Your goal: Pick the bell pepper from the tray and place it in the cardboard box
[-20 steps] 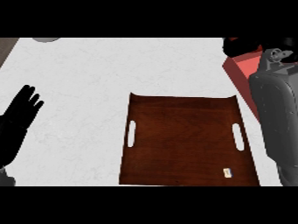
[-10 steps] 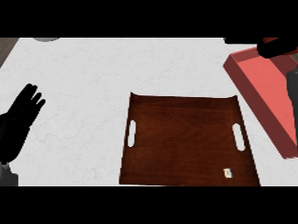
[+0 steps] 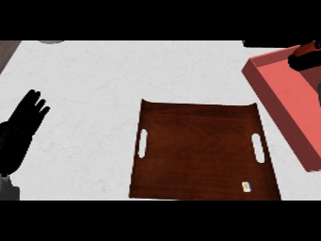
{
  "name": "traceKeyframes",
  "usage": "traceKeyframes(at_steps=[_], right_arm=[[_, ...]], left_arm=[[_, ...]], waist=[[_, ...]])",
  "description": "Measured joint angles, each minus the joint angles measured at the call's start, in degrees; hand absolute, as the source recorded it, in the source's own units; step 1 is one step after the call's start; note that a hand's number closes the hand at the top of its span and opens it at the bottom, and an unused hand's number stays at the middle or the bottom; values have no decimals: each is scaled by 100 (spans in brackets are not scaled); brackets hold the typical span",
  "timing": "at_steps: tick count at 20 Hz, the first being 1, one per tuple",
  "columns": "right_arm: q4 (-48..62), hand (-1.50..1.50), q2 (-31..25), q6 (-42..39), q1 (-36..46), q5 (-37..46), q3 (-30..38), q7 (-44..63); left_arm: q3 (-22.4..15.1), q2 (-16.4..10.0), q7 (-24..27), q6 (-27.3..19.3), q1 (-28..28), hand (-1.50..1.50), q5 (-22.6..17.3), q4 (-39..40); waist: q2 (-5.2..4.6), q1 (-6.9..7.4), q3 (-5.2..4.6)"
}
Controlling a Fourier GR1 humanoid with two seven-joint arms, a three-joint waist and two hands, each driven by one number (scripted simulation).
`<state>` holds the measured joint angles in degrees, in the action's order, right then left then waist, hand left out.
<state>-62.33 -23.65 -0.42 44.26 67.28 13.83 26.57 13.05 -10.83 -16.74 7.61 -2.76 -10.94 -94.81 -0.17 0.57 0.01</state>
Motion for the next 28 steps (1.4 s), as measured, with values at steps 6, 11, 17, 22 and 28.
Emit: traceKeyframes(at_steps=[6,11,17,22,28], right_arm=[[952,-150,104,234,-103,-317,301,-192],[1778,-150,-26,364,-166,-632,623,-513],[1819,-150,74,898,-294,-1135,851,-1233],[1358,-150,264,1669,-354,-1932,1526,-1616],[772,-150,222,1793,-625,-3010,2239,-1998]], left_arm=[[-44,37,32,-53,-111,0,77,91],[2,-6,-46,5,-40,0,-5,-6],[-21,62,-44,-111,-135,0,71,75],[61,-9,-7,16,55,0,-26,-5],[103,-49,-47,41,105,0,-55,-66]], waist=[[-11,21,3],[-10,29,4],[4,-16,3],[25,-42,6],[35,-87,2]])
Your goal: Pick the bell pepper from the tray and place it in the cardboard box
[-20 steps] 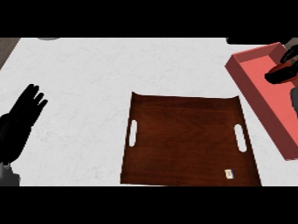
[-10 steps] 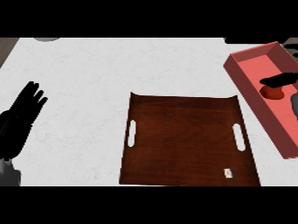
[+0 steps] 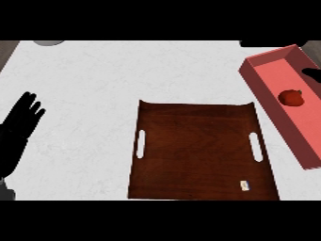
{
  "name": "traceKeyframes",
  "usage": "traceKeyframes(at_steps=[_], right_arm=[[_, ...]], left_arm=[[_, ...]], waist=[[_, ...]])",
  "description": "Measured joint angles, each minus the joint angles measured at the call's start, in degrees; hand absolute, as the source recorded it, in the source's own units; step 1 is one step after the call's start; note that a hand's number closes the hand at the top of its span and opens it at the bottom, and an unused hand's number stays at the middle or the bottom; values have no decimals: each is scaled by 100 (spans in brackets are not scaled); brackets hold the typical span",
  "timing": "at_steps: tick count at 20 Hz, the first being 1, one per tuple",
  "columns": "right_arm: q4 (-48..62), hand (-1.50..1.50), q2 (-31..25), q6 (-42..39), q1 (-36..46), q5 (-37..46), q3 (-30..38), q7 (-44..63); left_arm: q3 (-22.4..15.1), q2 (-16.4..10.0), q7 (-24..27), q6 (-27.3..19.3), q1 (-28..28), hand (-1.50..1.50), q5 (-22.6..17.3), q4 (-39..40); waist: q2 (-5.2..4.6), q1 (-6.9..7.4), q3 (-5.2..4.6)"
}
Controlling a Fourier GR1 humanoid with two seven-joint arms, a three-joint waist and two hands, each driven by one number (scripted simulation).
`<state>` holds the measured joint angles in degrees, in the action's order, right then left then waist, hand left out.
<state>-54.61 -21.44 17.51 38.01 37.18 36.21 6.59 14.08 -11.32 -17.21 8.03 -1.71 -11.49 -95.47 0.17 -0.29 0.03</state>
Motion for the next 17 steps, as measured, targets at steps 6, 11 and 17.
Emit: traceKeyframes(at_steps=[6,11,17], right_arm=[[-846,-150,-237,-479,-779,-927,468,-83],[-1136,-150,-668,-1161,-1389,-1671,785,-308],[-1344,-150,-947,-1530,-1958,-2240,847,-469]], left_arm=[[49,-24,91,52,17,0,1,74],[-69,113,180,-43,0,0,143,113],[-44,74,25,-68,-102,0,109,36]], waist=[[2,-24,-3],[-6,-14,-3],[-11,14,-4]])
